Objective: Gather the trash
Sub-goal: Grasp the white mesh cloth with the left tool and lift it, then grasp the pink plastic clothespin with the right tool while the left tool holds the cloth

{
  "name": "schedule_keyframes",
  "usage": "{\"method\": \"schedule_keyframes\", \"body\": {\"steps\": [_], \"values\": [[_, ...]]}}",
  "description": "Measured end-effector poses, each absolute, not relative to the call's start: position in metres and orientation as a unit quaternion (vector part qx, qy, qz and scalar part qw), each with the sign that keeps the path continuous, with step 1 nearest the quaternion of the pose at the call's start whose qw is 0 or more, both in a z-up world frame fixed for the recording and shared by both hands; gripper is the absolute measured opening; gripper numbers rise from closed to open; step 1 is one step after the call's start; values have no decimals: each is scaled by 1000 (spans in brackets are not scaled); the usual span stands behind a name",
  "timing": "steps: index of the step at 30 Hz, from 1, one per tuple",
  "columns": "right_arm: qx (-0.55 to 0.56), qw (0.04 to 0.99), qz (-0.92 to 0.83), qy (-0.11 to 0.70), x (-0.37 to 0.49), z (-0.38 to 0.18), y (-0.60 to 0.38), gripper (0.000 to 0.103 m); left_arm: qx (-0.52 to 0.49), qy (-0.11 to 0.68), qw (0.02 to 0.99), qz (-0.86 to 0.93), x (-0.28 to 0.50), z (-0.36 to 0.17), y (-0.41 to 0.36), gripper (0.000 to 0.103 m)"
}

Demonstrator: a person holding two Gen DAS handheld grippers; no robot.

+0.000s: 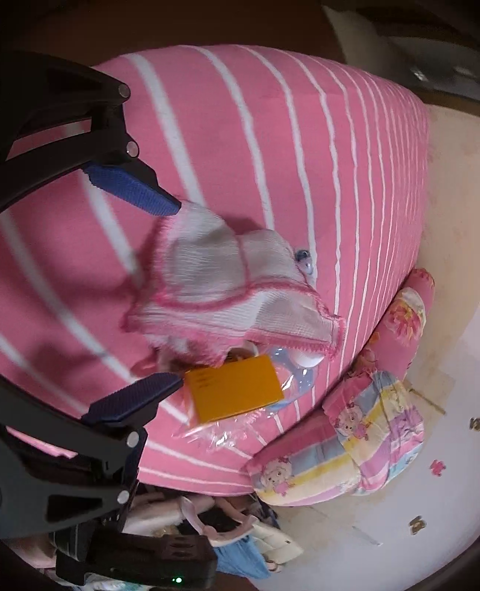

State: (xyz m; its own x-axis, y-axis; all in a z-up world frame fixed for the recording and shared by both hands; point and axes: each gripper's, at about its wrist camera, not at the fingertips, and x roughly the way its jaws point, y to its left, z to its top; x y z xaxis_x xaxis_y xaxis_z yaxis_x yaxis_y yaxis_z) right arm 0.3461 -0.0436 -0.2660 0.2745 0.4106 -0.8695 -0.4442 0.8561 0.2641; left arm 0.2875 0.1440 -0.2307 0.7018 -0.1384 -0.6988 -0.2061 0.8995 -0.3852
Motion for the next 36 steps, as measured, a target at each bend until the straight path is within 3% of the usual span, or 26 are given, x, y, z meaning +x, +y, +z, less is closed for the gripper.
{"method": "schedule_keyframes", "body": {"steps": [5,6,8,10,11,14,27,28,29,31,36], "values": [[-13,795,262,546,368,-283,-33,68,-222,385,896,7,316,-244,150,80],[-13,794,262,548,370,-285,-31,66,-225,389,893,1,320,-247,150,67],[-14,791,262,553,375,-292,-28,58,-231,400,887,-4,324,-252,149,52],[-11,788,263,557,377,-297,-26,48,-230,398,888,-7,323,-251,147,31],[-10,787,262,558,377,-299,-25,35,-228,397,889,-7,322,-250,147,27],[-6,788,263,557,375,-300,-27,31,-242,395,886,-12,318,-249,150,12],[10,793,288,537,336,-265,-48,31,-301,358,884,-16,252,-218,146,8],[11,793,289,536,332,-263,-53,29,-303,357,883,-17,247,-216,144,8],[11,793,290,535,327,-260,-56,14,-304,357,883,-17,242,-214,142,8],[12,793,293,535,318,-255,-63,8,-304,357,883,-16,232,-210,140,8],[10,793,293,533,310,-251,-84,7,-309,356,882,-11,208,-201,134,8]]}}
